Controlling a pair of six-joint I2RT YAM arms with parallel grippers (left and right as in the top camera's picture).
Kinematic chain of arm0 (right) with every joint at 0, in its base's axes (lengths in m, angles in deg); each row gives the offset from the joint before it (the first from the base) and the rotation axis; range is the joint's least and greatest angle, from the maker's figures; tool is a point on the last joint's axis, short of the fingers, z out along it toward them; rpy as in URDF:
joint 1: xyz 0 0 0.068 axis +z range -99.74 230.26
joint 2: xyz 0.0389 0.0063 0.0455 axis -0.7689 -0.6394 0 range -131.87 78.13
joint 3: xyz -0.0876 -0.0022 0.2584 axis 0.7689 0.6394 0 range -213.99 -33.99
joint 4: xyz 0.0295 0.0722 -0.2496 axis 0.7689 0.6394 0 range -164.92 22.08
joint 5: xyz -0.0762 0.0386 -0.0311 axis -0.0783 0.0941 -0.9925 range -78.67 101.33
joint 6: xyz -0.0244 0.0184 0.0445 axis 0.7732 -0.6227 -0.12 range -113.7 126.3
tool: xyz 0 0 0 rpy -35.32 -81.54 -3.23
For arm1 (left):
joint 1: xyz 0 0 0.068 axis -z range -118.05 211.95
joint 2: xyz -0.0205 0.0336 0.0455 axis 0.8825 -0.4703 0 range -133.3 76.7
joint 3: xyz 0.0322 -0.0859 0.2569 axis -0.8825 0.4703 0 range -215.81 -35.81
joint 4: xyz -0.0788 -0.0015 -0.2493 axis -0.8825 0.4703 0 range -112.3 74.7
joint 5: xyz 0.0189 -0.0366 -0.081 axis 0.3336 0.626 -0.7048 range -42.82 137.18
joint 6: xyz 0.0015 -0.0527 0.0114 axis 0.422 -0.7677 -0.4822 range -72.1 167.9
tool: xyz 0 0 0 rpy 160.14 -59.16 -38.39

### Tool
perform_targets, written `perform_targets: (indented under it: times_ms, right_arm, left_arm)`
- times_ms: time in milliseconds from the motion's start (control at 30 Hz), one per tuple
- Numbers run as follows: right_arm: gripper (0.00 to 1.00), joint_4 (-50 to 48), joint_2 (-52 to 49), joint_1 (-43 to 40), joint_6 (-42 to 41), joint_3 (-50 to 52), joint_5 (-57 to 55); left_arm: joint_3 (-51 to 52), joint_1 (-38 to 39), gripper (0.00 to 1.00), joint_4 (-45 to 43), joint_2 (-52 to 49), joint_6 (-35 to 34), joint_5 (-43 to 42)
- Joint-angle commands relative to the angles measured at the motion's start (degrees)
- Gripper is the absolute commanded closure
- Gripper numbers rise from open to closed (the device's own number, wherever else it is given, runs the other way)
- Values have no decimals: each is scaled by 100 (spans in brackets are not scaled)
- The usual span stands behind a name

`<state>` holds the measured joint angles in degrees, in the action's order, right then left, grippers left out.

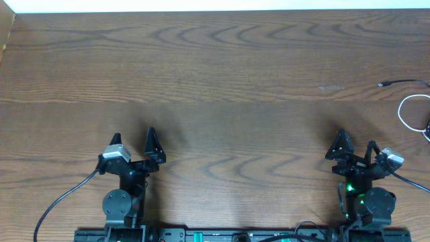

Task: Untangle cables

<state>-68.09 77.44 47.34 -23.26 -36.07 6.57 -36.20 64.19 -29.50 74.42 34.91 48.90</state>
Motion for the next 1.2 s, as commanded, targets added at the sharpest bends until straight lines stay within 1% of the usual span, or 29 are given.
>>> perform_targets:
  times_ms: [0, 200, 367, 500, 1167]
  right_arm:
    - [1, 9, 39, 35, -39, 33, -46]
    - [1, 7, 39, 35, -39, 33, -46]
    - [1, 9, 39, 35, -39, 33, -46]
    - [1, 9, 39, 35, -39, 33, -46]
    - [1, 7, 39, 35, -39, 33, -46]
  left_arm:
    - [15, -31, 4, 61, 186, 595, 197]
    - [15, -31, 5, 341, 221, 1080, 197]
    - [15, -31, 4, 1093, 223, 1344, 199]
    - [15, -31, 4, 1119, 223, 1576, 197]
    - [15, -31, 4, 1110, 201, 1598, 181]
